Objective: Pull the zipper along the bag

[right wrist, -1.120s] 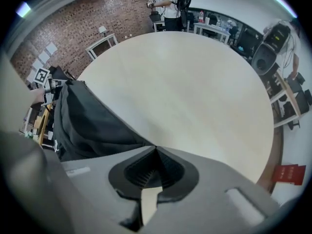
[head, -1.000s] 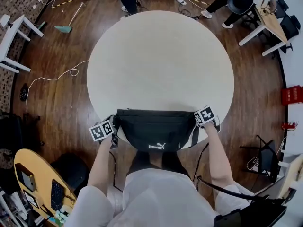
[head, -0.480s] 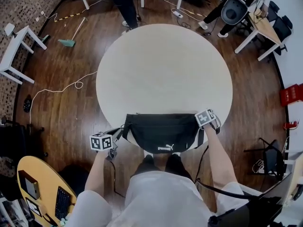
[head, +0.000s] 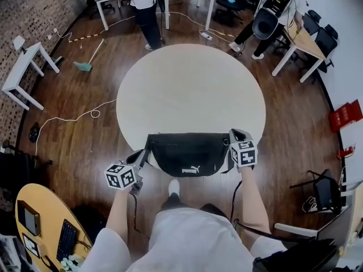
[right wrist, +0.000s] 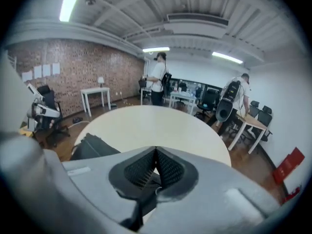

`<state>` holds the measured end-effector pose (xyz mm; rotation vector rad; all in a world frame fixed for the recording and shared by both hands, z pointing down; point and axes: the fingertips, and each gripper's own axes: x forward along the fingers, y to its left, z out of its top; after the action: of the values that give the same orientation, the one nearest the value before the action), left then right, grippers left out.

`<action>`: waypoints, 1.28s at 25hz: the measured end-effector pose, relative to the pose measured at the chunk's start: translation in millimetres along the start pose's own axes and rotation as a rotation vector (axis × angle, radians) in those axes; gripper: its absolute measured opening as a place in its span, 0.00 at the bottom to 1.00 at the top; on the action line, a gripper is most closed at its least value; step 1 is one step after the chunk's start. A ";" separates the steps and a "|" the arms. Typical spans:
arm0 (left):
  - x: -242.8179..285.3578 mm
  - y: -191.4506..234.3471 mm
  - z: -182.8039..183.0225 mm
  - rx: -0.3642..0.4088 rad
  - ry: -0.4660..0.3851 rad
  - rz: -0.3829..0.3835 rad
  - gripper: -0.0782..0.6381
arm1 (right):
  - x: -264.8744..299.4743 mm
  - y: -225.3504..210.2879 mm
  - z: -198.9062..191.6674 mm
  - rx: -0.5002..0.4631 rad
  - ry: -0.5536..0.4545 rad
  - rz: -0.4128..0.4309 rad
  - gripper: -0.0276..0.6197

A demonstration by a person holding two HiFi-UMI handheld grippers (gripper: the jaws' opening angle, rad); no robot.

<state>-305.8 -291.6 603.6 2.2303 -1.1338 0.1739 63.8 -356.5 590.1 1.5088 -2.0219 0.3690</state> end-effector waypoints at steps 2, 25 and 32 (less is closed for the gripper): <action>-4.6 -49.9 17.5 0.075 -0.084 -0.005 0.13 | -42.2 8.5 10.4 0.011 -0.119 0.019 0.03; -176.7 -420.9 -47.9 0.401 -0.492 0.190 0.13 | -428.1 113.4 -59.7 -0.006 -0.590 0.181 0.03; -215.9 -407.8 -50.9 0.400 -0.510 0.185 0.13 | -446.4 157.1 -53.6 -0.015 -0.604 0.192 0.03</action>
<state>-119.3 64.1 370.8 2.6024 -1.7032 -0.1133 16.0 70.2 383.9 1.5446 -2.6361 -0.0451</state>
